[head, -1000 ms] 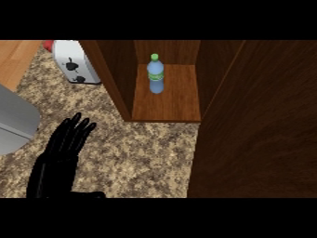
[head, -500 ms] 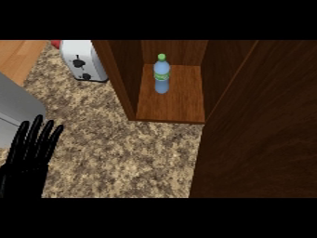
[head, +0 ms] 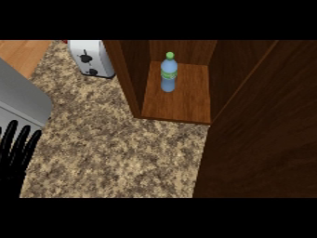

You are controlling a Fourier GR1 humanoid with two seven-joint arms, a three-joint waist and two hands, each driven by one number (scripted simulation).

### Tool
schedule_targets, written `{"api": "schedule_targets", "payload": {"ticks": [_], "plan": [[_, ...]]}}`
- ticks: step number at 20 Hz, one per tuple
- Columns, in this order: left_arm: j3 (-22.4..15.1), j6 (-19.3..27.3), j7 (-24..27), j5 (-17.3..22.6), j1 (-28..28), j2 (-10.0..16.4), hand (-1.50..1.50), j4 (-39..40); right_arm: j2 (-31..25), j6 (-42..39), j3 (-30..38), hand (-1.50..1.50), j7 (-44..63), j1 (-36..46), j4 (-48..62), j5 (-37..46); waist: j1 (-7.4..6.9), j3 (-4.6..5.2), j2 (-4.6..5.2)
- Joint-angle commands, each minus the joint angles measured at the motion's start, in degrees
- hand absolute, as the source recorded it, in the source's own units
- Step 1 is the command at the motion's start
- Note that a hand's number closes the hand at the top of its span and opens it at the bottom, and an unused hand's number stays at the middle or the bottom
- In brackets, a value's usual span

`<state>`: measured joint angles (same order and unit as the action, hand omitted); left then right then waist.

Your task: Pick up the bottled water, place it into the cabinet and close the cabinet

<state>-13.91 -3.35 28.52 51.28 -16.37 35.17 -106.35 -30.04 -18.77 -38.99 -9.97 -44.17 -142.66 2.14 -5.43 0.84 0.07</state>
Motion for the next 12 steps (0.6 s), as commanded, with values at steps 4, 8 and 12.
{"api": "schedule_targets", "payload": {"ticks": [4, 8, 12], "plan": [[2.74, -4.35, -0.21, 2.07, -1.25, 3.10, -1.50, -0.71, 3.20, -2.45, -11.51, 1.50, 6.75, 6.31, -3.25, 0.16, -2.92, 0.05, 0.93], [3.96, -7.36, 0.00, 2.82, -1.50, 4.62, -1.50, 0.09, 3.20, -2.52, -9.81, 1.50, 8.40, 9.10, -1.66, -0.87, -4.67, 0.23, 1.52], [3.92, -7.75, -0.72, 3.20, -1.61, 5.12, -1.50, -0.17, 2.05, -3.81, -8.08, 1.50, 10.47, 12.30, -1.95, -1.67, -6.22, 0.32, 2.11]]}}
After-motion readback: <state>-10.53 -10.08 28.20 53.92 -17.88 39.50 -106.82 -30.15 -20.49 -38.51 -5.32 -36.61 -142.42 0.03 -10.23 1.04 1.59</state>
